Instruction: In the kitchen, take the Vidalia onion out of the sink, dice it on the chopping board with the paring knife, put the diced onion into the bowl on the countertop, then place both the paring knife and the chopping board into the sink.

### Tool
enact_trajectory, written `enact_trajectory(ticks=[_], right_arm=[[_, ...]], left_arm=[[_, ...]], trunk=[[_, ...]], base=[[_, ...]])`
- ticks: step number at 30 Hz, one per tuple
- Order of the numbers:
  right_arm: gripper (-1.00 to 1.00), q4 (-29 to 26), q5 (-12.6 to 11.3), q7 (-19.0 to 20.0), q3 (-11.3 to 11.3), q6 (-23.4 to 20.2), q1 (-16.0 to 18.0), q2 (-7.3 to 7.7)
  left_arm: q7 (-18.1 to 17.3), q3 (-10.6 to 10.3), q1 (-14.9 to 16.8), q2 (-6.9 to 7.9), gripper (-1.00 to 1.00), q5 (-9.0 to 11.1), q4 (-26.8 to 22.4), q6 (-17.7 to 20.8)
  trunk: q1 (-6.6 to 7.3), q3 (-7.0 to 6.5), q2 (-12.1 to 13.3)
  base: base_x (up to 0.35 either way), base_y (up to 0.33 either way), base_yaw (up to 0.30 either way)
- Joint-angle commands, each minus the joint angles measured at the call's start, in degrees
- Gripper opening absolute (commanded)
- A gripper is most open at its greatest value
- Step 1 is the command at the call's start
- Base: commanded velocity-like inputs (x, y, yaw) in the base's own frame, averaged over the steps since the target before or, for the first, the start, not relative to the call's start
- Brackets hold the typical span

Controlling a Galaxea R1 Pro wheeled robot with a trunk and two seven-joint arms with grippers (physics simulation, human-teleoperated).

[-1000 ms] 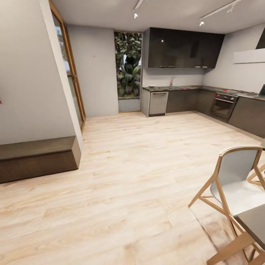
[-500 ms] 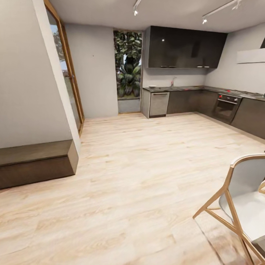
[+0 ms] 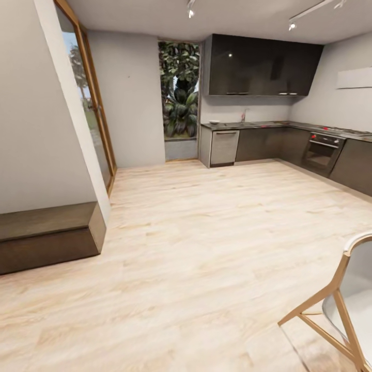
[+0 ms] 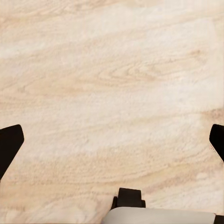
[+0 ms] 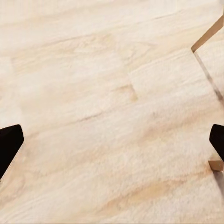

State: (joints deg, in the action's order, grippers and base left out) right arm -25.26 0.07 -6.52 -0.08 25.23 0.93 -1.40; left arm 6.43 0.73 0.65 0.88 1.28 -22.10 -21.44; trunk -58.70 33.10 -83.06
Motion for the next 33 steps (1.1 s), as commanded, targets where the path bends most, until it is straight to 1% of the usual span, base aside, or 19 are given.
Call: enact_trajectory(ticks=[1, 33], right_arm=[[1.0, 0.0, 0.0, -0.2, 0.0, 0.2, 0.0, -0.03], [1.0, 0.0, 0.0, -0.2, 0.0, 0.2, 0.0, -0.02]], left_arm=[[0.1, 0.0, 0.0, 0.0, 1.0, 0.1, 0.0, -0.2], [0.1, 0.0, 0.0, 0.0, 1.0, 0.1, 0.0, -0.2]], trunk=[[-0.03, 0.05, 0.0], [-0.03, 0.05, 0.0]], base=[[0.31, 0.0, 0.0], [0.31, 0.0, 0.0]])
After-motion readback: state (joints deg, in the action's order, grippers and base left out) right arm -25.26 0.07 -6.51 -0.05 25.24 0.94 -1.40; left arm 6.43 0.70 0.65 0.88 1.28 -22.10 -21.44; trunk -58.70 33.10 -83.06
